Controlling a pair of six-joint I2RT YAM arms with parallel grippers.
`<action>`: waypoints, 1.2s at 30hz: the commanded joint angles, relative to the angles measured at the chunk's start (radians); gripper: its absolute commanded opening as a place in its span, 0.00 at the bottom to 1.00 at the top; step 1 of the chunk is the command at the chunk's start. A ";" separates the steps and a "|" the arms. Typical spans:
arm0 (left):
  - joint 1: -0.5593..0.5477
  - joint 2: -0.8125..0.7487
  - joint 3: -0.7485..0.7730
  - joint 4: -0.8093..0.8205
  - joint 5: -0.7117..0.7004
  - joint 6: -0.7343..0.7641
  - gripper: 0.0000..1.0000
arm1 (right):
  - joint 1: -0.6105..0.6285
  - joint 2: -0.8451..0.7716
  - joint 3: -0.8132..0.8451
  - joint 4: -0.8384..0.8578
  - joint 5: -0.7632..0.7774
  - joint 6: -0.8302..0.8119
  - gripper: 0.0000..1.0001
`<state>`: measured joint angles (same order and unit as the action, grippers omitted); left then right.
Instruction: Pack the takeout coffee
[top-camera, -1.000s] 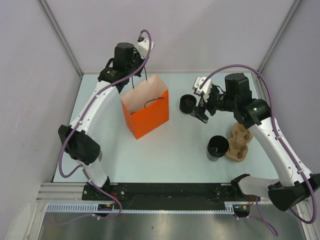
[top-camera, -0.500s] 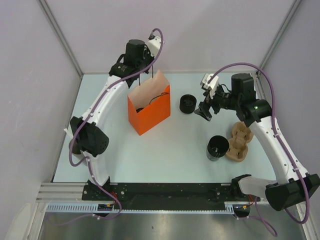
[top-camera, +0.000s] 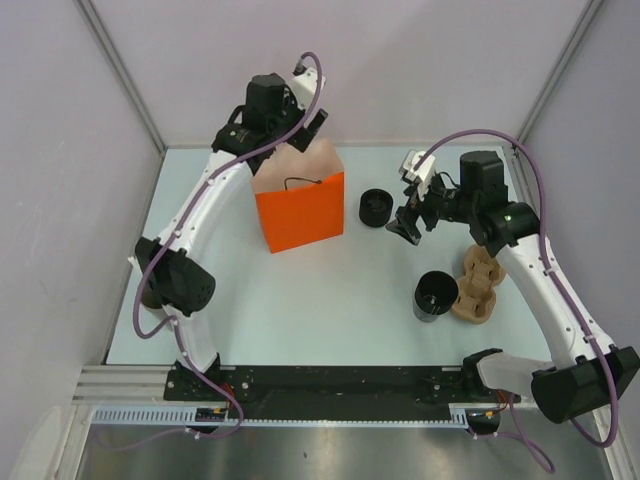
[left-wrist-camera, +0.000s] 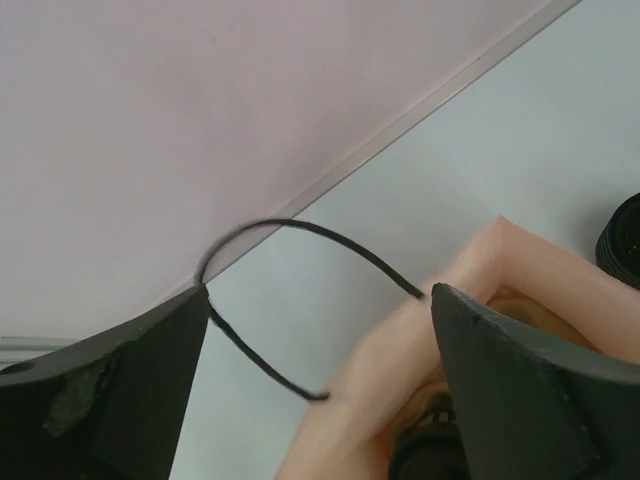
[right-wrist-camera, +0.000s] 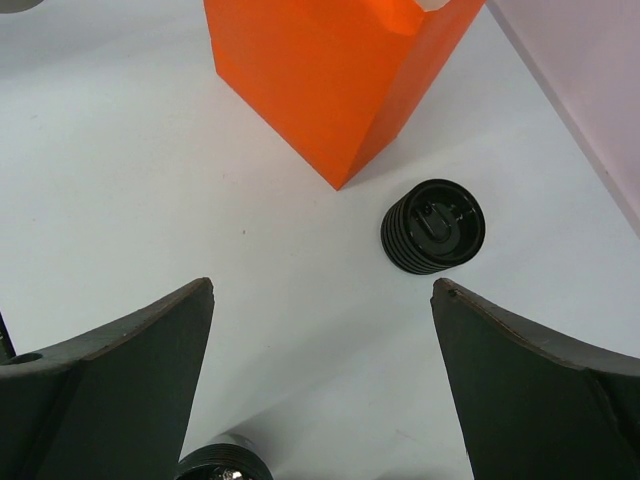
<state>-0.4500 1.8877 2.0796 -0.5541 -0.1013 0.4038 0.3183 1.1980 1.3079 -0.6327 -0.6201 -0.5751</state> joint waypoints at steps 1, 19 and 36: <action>-0.004 -0.151 -0.057 -0.003 -0.003 -0.002 1.00 | -0.004 -0.038 -0.018 0.048 -0.029 0.012 0.95; 0.314 -0.706 -0.565 -0.102 0.021 -0.079 1.00 | 0.025 -0.054 -0.058 0.076 -0.017 0.038 1.00; 1.058 -0.992 -0.932 -0.271 0.652 -0.007 1.00 | 0.035 0.005 -0.067 0.113 0.031 0.095 1.00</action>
<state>0.4679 0.9028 1.1793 -0.7818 0.3180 0.3485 0.3962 1.2030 1.2415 -0.5587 -0.5655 -0.5156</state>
